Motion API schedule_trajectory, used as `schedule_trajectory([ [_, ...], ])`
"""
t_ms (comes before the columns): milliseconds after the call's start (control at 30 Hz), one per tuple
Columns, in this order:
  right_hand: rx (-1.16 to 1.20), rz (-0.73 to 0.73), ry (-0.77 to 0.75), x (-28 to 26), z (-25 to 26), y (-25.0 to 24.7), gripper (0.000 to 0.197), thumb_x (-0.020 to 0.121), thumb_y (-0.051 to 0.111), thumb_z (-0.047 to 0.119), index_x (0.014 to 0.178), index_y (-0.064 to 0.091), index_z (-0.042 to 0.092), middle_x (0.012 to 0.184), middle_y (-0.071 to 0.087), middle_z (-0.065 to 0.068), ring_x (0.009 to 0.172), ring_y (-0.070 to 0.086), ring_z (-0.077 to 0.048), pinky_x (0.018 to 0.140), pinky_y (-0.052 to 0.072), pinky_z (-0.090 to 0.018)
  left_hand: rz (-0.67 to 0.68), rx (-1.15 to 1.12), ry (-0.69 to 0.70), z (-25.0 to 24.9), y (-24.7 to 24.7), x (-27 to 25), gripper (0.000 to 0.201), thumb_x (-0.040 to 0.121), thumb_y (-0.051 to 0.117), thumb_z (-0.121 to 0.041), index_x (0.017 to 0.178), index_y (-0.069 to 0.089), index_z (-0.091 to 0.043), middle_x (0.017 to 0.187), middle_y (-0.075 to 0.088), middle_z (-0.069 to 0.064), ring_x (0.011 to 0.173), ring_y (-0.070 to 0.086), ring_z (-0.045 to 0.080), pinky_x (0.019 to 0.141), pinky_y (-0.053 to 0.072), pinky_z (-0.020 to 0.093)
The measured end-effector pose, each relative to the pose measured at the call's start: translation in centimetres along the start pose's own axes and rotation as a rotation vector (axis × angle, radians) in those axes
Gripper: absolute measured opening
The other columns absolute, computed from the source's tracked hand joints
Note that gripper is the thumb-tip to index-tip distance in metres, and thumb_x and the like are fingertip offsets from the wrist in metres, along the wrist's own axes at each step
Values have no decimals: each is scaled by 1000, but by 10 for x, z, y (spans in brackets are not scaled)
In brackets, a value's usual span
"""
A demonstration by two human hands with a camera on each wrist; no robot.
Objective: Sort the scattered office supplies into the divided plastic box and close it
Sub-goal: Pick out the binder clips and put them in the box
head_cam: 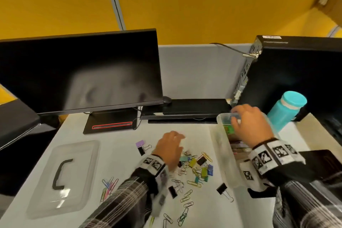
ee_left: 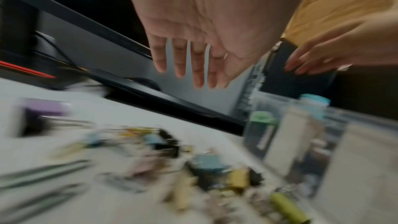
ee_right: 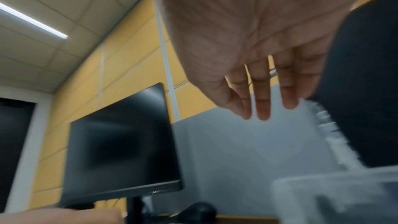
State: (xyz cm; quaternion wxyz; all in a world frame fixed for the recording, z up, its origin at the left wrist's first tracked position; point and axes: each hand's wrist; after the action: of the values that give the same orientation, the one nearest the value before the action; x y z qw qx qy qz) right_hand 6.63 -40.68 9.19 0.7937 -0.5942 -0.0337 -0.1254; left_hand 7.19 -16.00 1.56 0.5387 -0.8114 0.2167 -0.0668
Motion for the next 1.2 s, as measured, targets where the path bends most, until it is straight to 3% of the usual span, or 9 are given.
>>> schedule_trajectory([
  [133,177,170,-202,-30,62,41,18,92,49,19,103,64,21,107,59,4,103,52,-14,91,44,-29,122,159,-133,68,-3,-24,31,95,42,-25,126,48,-22,132,45,-1,120,43,18,102,40,33],
  [400,-71,658,-326,-42,133,137,44,86,54,9,128,45,15,132,44,-6,118,45,-25,89,44,-36,246,291,-122,109,-8,-20,52,91,53,-30,138,36,-15,146,33,6,133,33,24,106,37,37],
  [600,-113,639,-270,-43,135,157,35,83,54,0,115,54,13,129,49,-6,113,51,-25,90,44,-35,247,373,-99,128,1,-18,47,91,51,-10,136,37,-9,154,22,13,138,28,30,104,40,40],
  [733,396,395,68,-45,118,161,17,91,50,8,95,64,16,95,63,3,87,60,-13,72,41,-13,246,393,-57,141,5,-17,47,89,51,-8,134,37,-9,147,32,13,133,31,31,99,43,40],
  [867,1366,355,690,-54,113,152,24,93,41,5,79,60,4,82,64,-14,76,62,-26,67,51,-31,245,380,-43,151,7,-14,43,89,48,-7,131,38,-9,140,37,12,128,31,32,96,46,39],
  [933,1636,364,858,-59,115,144,25,88,39,9,70,54,1,63,56,-14,63,56,-27,59,47,-33,241,392,-18,154,10,-14,42,90,46,-7,131,40,-7,141,35,12,127,32,32,97,45,38],
  [1033,1404,456,760,-62,120,143,35,92,44,30,70,55,6,56,46,-8,45,43,-18,43,35,-25,243,412,-6,155,10,-14,39,89,45,-10,128,42,-8,138,39,12,123,35,30,97,43,37],
  [1133,631,525,299,-66,127,153,21,89,56,38,84,53,18,62,52,6,51,46,-8,50,38,-23,272,429,-33,153,6,-15,41,87,45,-13,127,41,-9,136,41,11,121,37,29,96,39,36],
  [1200,358,623,101,-72,134,161,23,85,61,40,99,49,27,70,55,9,58,50,-4,54,40,-21,286,401,-54,152,4,-16,39,85,45,-13,123,43,-9,131,43,10,119,39,28,94,39,35],
])
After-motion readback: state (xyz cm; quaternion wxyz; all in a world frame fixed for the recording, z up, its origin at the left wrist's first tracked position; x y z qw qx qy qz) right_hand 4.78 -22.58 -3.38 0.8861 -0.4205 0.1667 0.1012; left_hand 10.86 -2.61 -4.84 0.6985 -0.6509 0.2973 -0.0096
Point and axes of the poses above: each hand's wrist, its own x-axis towards the middle knuckle, its own y-axis out of the palm, z = x × y
